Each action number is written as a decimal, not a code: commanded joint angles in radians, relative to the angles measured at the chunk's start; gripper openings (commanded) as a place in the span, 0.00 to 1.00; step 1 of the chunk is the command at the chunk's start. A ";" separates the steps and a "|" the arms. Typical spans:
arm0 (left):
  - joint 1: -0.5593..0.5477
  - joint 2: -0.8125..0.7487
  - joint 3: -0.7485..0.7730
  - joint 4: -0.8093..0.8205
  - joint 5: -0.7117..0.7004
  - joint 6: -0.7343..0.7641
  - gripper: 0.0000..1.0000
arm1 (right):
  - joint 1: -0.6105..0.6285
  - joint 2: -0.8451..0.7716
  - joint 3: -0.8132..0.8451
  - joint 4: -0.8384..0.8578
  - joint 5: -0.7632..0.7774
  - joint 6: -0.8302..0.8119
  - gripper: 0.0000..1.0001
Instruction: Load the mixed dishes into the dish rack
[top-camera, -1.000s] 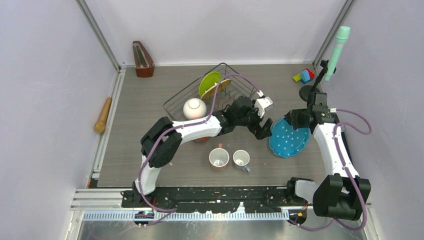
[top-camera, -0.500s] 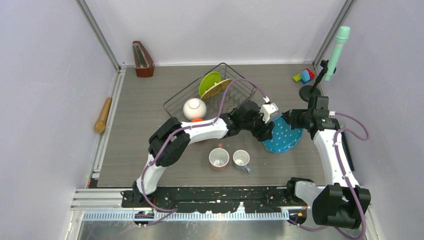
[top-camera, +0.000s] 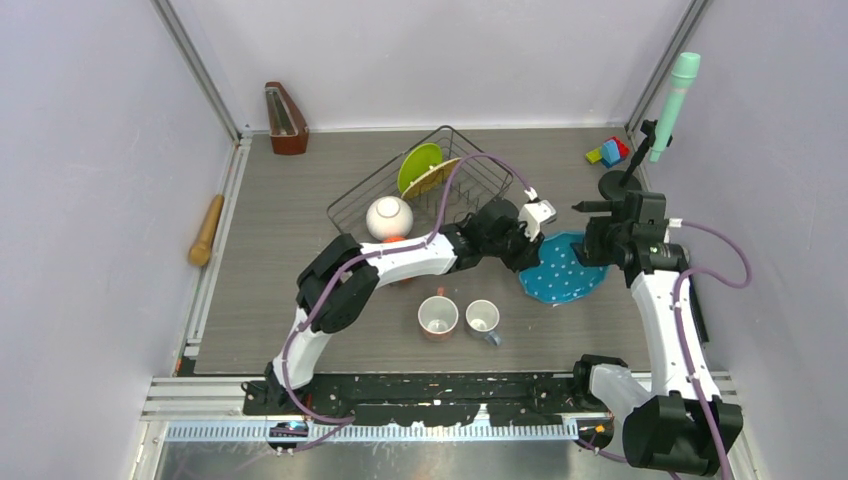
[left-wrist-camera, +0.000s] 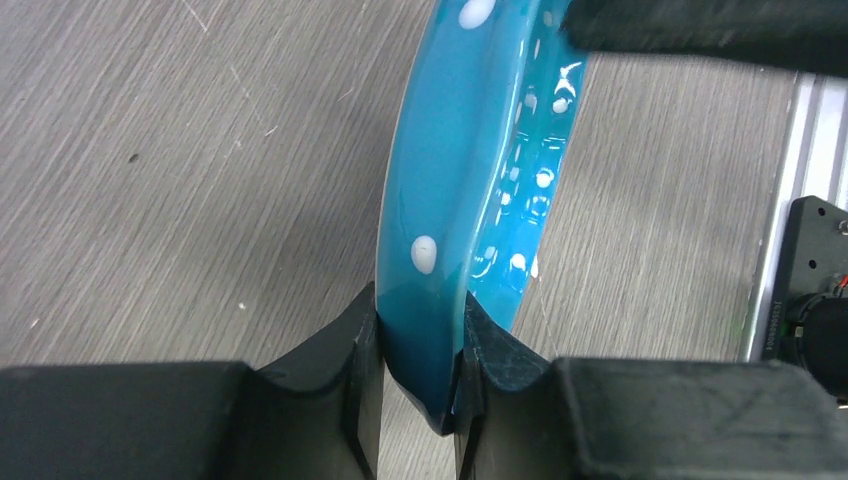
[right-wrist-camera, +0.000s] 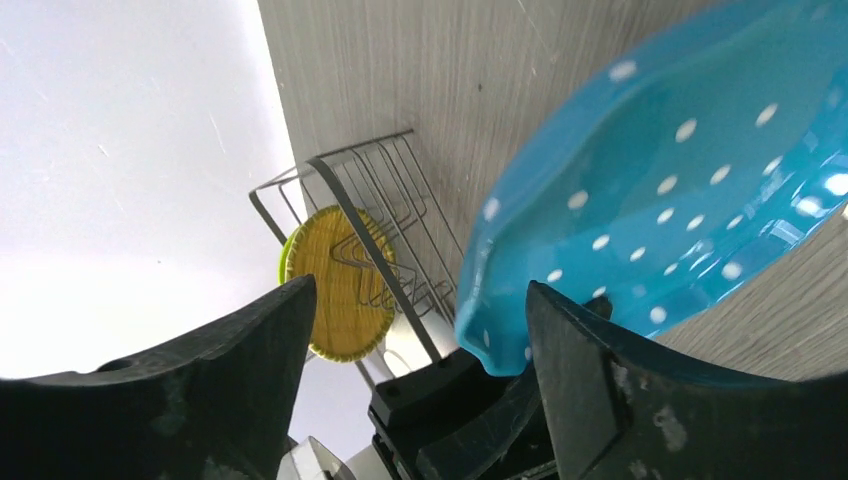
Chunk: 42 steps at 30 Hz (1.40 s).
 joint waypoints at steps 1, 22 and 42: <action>-0.002 -0.137 0.035 -0.021 -0.090 0.071 0.00 | -0.013 -0.018 0.140 -0.054 0.131 -0.152 0.84; 0.060 -0.455 0.120 -0.169 -0.430 0.335 0.00 | -0.013 -0.070 0.245 -0.140 0.372 -0.364 0.85; 0.169 -0.410 0.104 -0.089 -0.764 0.638 0.00 | -0.013 -0.043 0.218 -0.098 0.318 -0.344 0.84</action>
